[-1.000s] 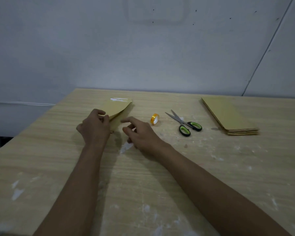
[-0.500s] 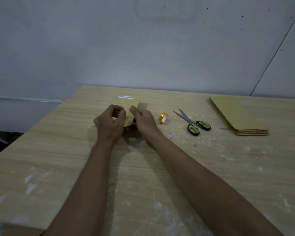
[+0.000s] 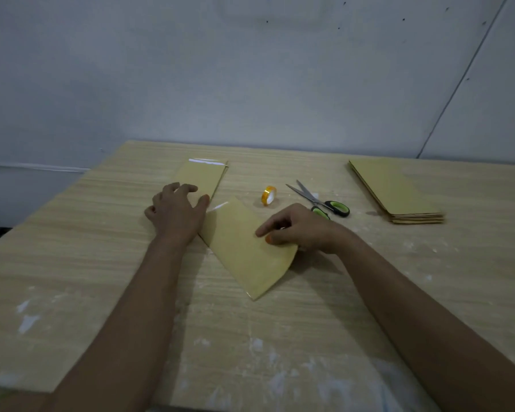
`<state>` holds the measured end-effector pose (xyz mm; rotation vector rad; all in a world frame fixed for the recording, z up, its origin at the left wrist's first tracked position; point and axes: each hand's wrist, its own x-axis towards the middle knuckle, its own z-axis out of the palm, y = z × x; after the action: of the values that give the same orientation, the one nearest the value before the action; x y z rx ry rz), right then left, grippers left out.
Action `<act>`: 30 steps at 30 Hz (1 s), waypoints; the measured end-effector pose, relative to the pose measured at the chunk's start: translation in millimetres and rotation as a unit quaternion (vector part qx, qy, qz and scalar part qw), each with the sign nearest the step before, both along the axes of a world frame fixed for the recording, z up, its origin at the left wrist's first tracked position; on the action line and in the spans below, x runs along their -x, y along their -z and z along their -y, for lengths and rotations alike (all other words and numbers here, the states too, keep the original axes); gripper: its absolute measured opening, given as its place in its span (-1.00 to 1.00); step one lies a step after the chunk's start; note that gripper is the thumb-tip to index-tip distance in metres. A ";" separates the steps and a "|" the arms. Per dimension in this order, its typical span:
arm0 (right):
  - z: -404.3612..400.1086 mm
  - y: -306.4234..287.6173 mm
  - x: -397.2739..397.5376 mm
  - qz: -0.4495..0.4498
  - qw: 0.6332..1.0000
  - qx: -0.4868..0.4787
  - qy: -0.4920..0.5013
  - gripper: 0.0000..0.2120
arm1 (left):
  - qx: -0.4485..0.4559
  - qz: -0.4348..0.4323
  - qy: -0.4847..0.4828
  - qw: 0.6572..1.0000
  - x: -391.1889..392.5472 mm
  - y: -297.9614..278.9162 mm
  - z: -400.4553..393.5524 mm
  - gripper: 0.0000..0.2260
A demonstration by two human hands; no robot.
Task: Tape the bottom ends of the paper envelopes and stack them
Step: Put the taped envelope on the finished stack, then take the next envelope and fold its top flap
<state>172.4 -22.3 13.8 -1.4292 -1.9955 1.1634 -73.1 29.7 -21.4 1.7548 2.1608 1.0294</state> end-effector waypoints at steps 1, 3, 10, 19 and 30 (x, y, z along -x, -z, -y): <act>0.0 -0.5 -6.7 0.007 1.000 0.009 -0.005 -0.82 | 0.025 -0.017 -0.006 1.000 0.3 1.9 -1.5 -0.62; 3.2 -1.1 -16.3 0.010 1.000 0.020 -0.016 -0.81 | 0.070 -0.044 -0.019 0.996 1.4 5.2 -4.3 -0.53; 11.8 -0.9 -26.2 0.003 0.999 0.013 -0.038 -0.79 | 0.055 0.011 -0.062 0.997 5.2 5.0 -6.6 -0.47; 13.5 -4.4 -45.3 -0.024 0.998 0.036 -0.044 -0.68 | -0.103 0.052 0.008 0.993 -8.6 0.0 -1.0 -0.73; 14.2 -3.3 -67.2 -0.149 0.985 0.081 -0.018 -0.63 | 0.004 0.182 0.200 0.963 -45.2 3.9 15.0 -0.89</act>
<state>239.7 -36.6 17.1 -1.2119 -1.7606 1.4893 -27.8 14.7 -25.4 1.7343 1.5135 1.1206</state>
